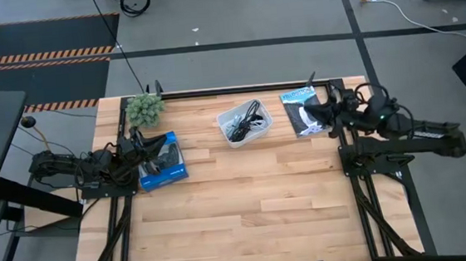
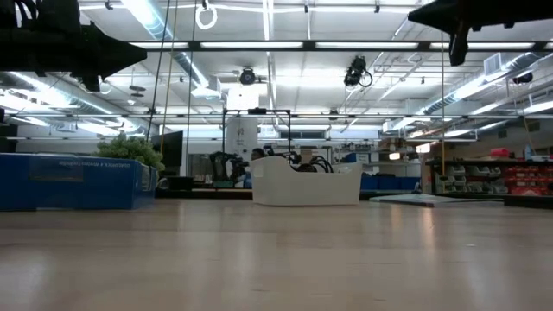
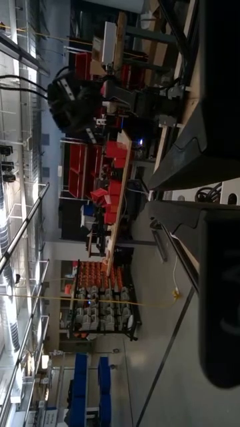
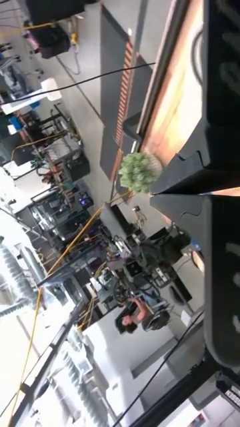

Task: Pick and place USB-C Cables
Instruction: Return to Home Position

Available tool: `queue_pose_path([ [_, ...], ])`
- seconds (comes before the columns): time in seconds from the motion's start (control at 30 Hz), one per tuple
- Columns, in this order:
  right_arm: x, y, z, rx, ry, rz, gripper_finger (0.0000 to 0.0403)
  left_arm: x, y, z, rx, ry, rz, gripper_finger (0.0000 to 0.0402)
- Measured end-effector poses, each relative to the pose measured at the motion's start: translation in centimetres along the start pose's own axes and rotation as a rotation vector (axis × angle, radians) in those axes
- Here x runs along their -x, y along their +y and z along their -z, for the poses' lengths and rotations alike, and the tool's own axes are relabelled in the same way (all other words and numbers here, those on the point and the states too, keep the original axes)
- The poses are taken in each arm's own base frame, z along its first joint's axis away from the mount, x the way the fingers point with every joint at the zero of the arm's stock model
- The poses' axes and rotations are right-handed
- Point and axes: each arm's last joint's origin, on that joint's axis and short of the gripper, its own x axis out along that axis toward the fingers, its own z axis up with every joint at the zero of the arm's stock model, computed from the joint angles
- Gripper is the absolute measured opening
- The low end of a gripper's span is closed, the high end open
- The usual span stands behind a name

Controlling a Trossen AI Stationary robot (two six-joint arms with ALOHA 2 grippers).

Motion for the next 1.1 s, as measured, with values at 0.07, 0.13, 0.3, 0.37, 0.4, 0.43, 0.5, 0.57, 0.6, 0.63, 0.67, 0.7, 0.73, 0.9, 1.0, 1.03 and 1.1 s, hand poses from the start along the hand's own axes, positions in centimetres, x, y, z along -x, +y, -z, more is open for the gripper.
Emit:
queue_pose_path([
  [0.07,0.2,-0.4,0.7,-0.019,0.007,0.005,0.0003,0.0,0.0,0.0,0.000,0.000,0.000,0.0043],
  [0.13,0.3,-0.8,1.3,-0.036,0.014,0.010,0.0003,0.0,0.0,0.0,0.000,0.000,0.000,0.0043],
  [0.3,0.5,-1.7,2.9,-0.084,0.031,0.021,0.0003,0.0,0.0,0.0,0.000,0.000,0.000,0.0043],
  [0.37,0.5,-2.1,3.6,-0.102,0.044,0.037,0.0003,0.0,0.0,0.0,0.000,0.000,0.000,0.0043],
  [0.4,0.5,-2.4,4.0,-0.110,0.050,0.044,0.0003,0.0,0.0,0.0,0.000,0.000,0.000,0.0043],
  [0.43,0.5,-2.6,4.4,-0.116,0.054,0.051,0.0003,0.0,0.0,0.0,0.000,0.000,0.000,0.0043],
  [0.5,0.6,-3.0,5.0,-0.130,0.059,0.059,0.0003,0.0,0.0,0.0,0.000,0.000,0.000,0.0043],
  [0.57,0.6,-3.3,5.6,-0.141,0.056,0.060,0.0003,0.0,0.0,0.0,0.000,0.000,0.000,0.0043],
  [0.6,0.5,-3.5,6.0,-0.149,0.058,0.063,0.0003,0.0,0.0,0.0,0.000,0.000,0.000,0.0043],
  [0.63,0.5,-3.7,6.2,-0.157,0.057,0.063,0.0003,0.0,0.0,0.0,0.000,0.000,0.000,0.0043],
  [0.67,0.5,-3.8,6.5,-0.164,0.058,0.064,0.0003,0.0,0.0,0.0,0.000,0.000,0.000,0.0043],
  [0.7,0.5,-4.0,6.8,-0.172,0.063,0.067,0.0003,0.0,0.0,0.0,0.000,0.000,0.000,0.0043],
  [0.73,0.5,-4.1,7.1,-0.180,0.065,0.070,0.0003,0.0,0.0,0.0,0.000,0.000,0.000,0.0043],
  [0.9,0.5,-4.9,8.5,-0.213,0.090,0.090,0.0003,0.0,0.0,0.0,0.000,0.000,0.000,0.0043],
  [1.0,0.5,-5.3,9.2,-0.239,0.069,0.081,0.0003,0.0,0.0,0.0,0.000,0.000,0.000,0.0043],
  [1.03,0.5,-5.5,9.5,-0.243,0.059,0.075,0.0003,0.0,0.0,0.0,0.000,0.000,0.000,0.0043],
  [1.1,0.6,-5.7,9.8,-0.263,0.034,0.056,0.0003,0.0,0.0,0.0,0.000,0.000,0.000,0.0043],
])
